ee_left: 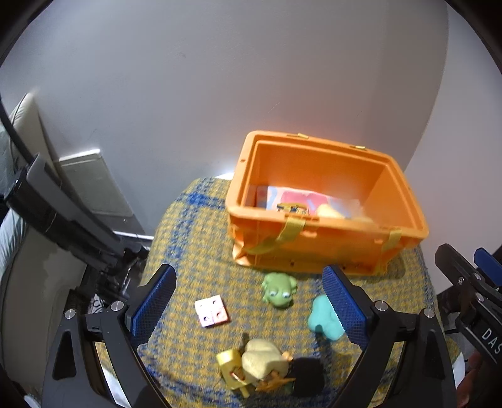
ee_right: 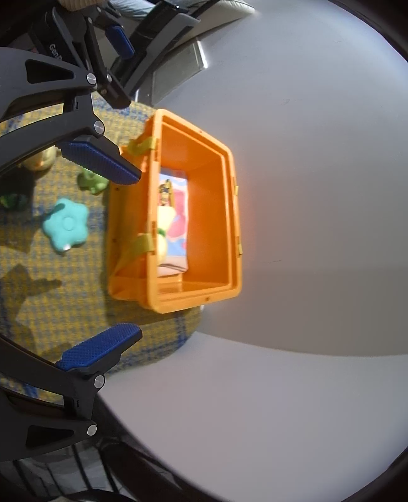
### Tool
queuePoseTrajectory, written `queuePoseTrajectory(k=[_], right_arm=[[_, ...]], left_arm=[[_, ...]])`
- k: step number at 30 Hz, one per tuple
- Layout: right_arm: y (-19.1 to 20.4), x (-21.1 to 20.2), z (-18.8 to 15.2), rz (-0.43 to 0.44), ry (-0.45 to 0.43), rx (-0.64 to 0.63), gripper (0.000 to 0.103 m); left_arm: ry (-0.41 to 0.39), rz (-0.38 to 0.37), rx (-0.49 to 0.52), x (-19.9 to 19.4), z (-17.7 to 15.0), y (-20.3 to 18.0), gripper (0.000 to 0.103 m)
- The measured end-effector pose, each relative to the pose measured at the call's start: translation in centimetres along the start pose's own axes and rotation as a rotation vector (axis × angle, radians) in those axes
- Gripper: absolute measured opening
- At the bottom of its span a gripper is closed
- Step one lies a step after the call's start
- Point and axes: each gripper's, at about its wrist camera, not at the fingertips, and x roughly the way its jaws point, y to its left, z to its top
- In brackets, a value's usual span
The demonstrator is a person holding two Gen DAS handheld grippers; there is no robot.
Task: Organize objects
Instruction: 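Move both tools back down toward the remaining toys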
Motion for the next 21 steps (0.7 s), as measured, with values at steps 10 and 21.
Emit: queuePoseTrajectory(k=[10,21], right_arm=[[-0.2,-0.1,-4.4,-0.016,0.046,-0.002,0.090],[-0.6,-0.2,-8.9,-0.021,0.101,-0.009,0.090]], left_arm=[[0.005,0.045,0.000,0.2,-4.3,1.1,0.096],[0.040,0.025,0.035,1.2,-8.4,1.1,0.095]])
